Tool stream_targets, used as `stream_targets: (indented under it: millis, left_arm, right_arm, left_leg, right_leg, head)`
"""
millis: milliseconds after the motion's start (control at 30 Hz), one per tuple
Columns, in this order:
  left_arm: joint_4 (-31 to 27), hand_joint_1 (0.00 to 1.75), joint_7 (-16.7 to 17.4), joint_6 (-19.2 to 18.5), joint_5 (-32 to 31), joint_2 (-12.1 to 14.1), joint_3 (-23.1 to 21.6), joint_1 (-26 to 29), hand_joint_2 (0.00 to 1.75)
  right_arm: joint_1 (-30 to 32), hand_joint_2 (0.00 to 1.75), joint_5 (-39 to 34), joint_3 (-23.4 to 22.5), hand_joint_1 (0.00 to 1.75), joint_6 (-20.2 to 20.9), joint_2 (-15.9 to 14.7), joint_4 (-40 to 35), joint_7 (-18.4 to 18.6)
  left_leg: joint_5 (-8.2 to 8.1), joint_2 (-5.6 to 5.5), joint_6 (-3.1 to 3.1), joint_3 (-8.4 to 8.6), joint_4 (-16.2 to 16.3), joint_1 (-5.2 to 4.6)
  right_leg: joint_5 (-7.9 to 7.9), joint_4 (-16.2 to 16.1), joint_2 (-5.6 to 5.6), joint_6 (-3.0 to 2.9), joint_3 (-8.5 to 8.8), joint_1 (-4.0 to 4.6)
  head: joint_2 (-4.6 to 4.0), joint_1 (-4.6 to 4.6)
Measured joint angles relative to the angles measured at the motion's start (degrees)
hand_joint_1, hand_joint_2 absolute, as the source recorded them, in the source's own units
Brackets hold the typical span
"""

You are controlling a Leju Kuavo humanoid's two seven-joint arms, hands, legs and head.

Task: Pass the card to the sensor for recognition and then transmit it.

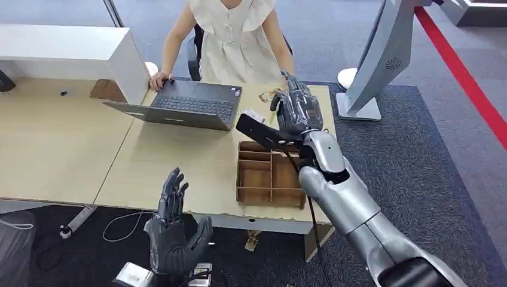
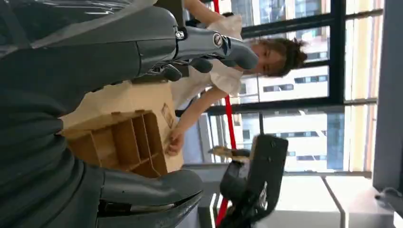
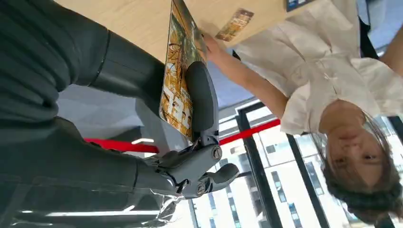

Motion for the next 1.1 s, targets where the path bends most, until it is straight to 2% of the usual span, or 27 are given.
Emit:
stream_targets:
  millis: [167, 333, 633, 967, 1000, 1033, 1100]
  left_arm:
    - [2.9, 0.0, -1.0, -5.0, 0.5, -0.9, -2.5, -2.2, 1.75]
    - [5.1, 0.0, -1.1, -7.0, 0.4, -1.4, -3.5, -3.5, 1.75]
    - [7.5, 0.0, -1.1, -9.7, 0.3, -2.2, -4.4, -4.8, 1.75]
    - [9.8, 0.0, -1.7, -13.6, -0.1, -3.2, -4.7, -5.9, 1.75]
    - [10.1, 0.0, -1.7, -13.7, -0.1, -3.3, -4.7, -6.0, 1.75]
    - [10.2, 0.0, -1.7, -14.1, -0.1, -3.4, -4.7, -6.0, 1.75]
    - [10.7, 0.0, -1.7, -14.8, -0.1, -3.7, -4.7, -6.2, 1.75]
  right_arm:
    - [-3.4, 1.75, 1.0, 0.9, 1.75, 4.5, 0.8, 5.0, 2.1]
    - [-6.2, 1.75, 2.6, 1.6, 1.75, 7.1, 2.1, 11.4, 4.7]
    - [-10.8, 1.75, 2.5, 2.0, 1.75, 9.2, 2.4, 19.6, 8.4]
    - [-12.4, 1.75, 2.5, 1.6, 1.75, 10.5, 0.5, 20.8, 10.5]
    - [-12.4, 1.75, 2.5, 1.6, 0.14, 10.5, 0.3, 20.8, 10.6]
    - [-12.4, 1.75, 2.5, 1.6, 0.0, 10.4, 0.0, 20.8, 10.7]
    - [-12.4, 1.75, 2.7, 1.6, 0.0, 10.4, -0.5, 20.8, 11.0]
  left_leg:
    - [-0.02, 0.0, 0.02, 0.0, 0.0, -0.04]
    - [-0.02, 0.0, 0.02, 0.0, 0.0, -0.03]
    - [-0.01, 0.01, 0.01, 0.02, 0.0, -0.03]
    - [-0.01, 0.03, 0.01, 0.01, 0.0, -0.03]
    - [-0.01, 0.03, 0.01, 0.02, 0.0, -0.03]
    - [-0.01, 0.03, 0.01, 0.02, 0.0, -0.03]
    - [-0.01, 0.03, 0.01, 0.02, 0.0, -0.03]
  right_leg:
    - [0.01, 0.0, 0.02, 0.01, -0.01, -0.03]
    - [0.0, 0.0, 0.01, 0.01, -0.02, -0.02]
    - [0.01, 0.0, 0.02, 0.0, -0.03, -0.01]
    - [0.02, 0.0, 0.02, 0.0, -0.03, -0.02]
    - [0.02, 0.0, 0.02, 0.0, -0.03, -0.02]
    - [0.02, 0.0, 0.02, 0.0, -0.03, -0.02]
    - [0.02, 0.0, 0.02, 0.0, -0.03, -0.02]
  head:
    - [0.0, 0.0]
    - [0.0, -0.02]
    - [0.0, 0.0]
    - [0.02, -0.02]
    - [0.02, 0.0]
    - [0.02, 0.0]
    - [0.0, -0.02]
